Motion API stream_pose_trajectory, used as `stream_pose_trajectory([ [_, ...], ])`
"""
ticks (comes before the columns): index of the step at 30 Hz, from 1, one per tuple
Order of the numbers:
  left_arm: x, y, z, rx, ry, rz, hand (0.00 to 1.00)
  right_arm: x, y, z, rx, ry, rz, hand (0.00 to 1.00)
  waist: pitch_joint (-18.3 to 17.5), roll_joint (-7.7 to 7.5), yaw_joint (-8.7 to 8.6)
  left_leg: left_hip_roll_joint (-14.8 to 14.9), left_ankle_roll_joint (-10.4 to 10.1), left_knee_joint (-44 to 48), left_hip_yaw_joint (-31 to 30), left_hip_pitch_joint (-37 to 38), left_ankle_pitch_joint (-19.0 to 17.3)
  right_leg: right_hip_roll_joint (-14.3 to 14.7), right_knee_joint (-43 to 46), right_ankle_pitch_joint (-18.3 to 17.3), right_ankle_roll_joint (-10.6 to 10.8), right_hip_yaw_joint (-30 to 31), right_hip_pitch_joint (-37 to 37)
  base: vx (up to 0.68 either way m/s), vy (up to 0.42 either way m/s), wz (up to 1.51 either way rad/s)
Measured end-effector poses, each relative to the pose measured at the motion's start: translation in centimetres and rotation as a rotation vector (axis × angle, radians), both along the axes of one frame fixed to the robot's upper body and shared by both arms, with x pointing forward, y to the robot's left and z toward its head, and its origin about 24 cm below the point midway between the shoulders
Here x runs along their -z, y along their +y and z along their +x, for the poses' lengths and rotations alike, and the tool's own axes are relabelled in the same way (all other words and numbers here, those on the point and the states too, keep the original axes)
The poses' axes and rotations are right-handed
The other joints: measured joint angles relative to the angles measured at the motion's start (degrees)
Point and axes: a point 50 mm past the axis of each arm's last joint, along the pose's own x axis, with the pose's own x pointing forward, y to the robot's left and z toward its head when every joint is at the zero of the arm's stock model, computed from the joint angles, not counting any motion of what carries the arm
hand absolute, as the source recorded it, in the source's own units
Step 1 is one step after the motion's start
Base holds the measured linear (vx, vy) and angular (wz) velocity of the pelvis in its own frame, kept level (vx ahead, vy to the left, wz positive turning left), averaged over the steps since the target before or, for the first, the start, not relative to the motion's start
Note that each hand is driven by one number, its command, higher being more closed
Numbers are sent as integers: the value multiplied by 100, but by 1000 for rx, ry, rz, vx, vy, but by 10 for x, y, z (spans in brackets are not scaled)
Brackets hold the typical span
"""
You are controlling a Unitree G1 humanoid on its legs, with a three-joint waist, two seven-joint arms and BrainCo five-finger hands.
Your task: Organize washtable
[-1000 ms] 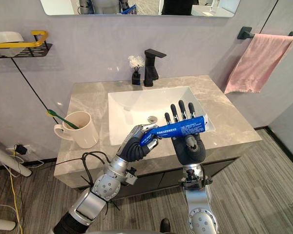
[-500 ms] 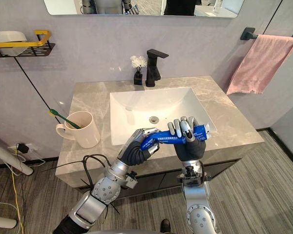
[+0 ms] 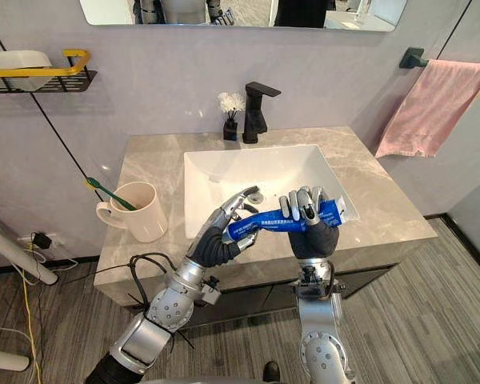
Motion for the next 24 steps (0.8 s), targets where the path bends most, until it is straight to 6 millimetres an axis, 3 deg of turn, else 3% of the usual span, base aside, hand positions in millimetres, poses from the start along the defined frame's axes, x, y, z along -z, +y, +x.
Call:
stream_pose_trajectory([
  [6,13,37,3,-200,50,-19,0,-28,-34,15,215,-119,-10,100,2,4,22,-13,-8,-59,-181,3,80,-11,0,-26,-18,-196,90,-15,-10,16],
  [11,22,54,-1,-290,92,-17,0,-61,-50,28,328,-251,-6,100,0,-3,72,-52,-29,-266,-457,-5,281,-42,0,-40,-28,-479,158,-25,-28,29],
  [17,35,61,-14,-359,161,-58,0,-105,-66,58,431,-344,26,100,16,-59,494,-109,-56,-472,-956,-72,499,-86,-5,-105,-13,-1037,339,-54,-36,49],
  [21,43,65,-23,-393,218,-97,0,-138,-66,69,465,-408,120,100,72,-194,832,-134,-115,-666,-1427,-160,737,-88,-21,-164,-12,-1546,436,-29,-43,62],
  [24,49,65,-29,-406,269,-143,0,-150,-64,73,472,-415,157,100,70,-297,1037,-173,-124,-662,-1657,-235,767,-96,-23,-202,-11,-1759,491,-4,-18,45],
])
